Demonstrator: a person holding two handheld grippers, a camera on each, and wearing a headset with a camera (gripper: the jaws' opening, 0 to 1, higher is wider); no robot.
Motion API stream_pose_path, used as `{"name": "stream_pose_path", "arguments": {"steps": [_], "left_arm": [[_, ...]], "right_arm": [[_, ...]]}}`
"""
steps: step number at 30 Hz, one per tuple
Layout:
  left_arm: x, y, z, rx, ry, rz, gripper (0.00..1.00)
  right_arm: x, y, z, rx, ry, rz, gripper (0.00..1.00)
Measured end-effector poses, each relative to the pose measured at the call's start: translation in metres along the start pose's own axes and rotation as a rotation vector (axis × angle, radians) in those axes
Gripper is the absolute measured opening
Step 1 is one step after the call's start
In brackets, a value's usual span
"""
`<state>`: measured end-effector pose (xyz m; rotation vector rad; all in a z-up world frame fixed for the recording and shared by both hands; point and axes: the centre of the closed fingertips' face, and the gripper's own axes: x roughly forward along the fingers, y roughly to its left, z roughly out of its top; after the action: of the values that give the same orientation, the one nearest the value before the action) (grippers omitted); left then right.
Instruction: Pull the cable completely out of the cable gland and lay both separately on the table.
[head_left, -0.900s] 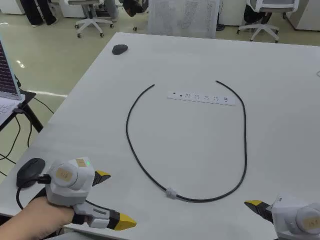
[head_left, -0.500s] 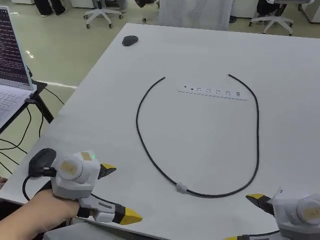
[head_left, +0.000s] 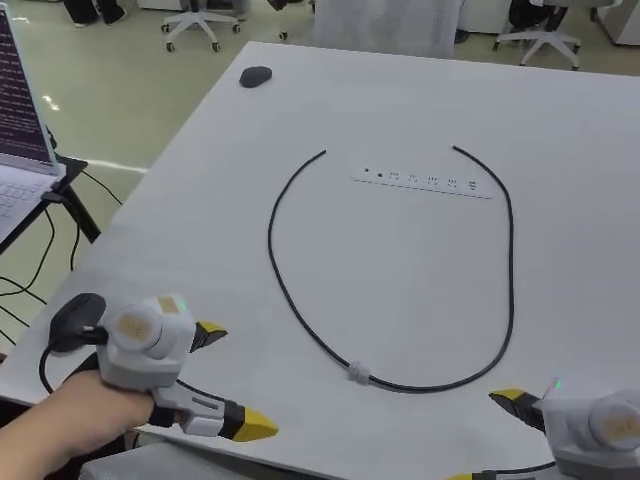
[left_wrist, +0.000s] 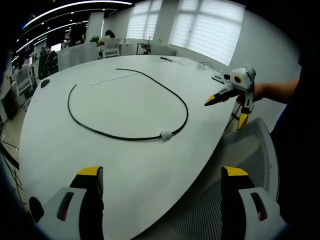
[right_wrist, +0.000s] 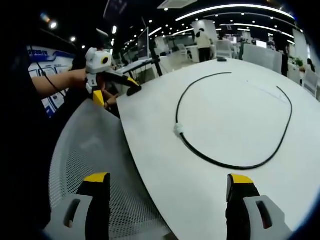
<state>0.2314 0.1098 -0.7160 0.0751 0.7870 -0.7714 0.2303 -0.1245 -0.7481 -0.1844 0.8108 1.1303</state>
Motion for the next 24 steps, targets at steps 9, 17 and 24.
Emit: {"name": "stream_pose_path", "arguments": {"steps": [9,17,24], "left_arm": [[0.003,0.008,-0.011,0.020,0.028,0.004,0.98],[0.008,0.003,-0.006,0.042,0.006,-0.059,0.95],[0.012,0.005,0.000,0.064,-0.026,-0.100,0.95]], "right_arm": [[0.008,0.003,0.008,0.024,-0.009,-0.011,0.96],[0.016,0.001,0.019,0.066,-0.012,-0.044,0.95],[0.016,-0.004,0.034,0.067,-0.013,-0.108,0.91]]}}
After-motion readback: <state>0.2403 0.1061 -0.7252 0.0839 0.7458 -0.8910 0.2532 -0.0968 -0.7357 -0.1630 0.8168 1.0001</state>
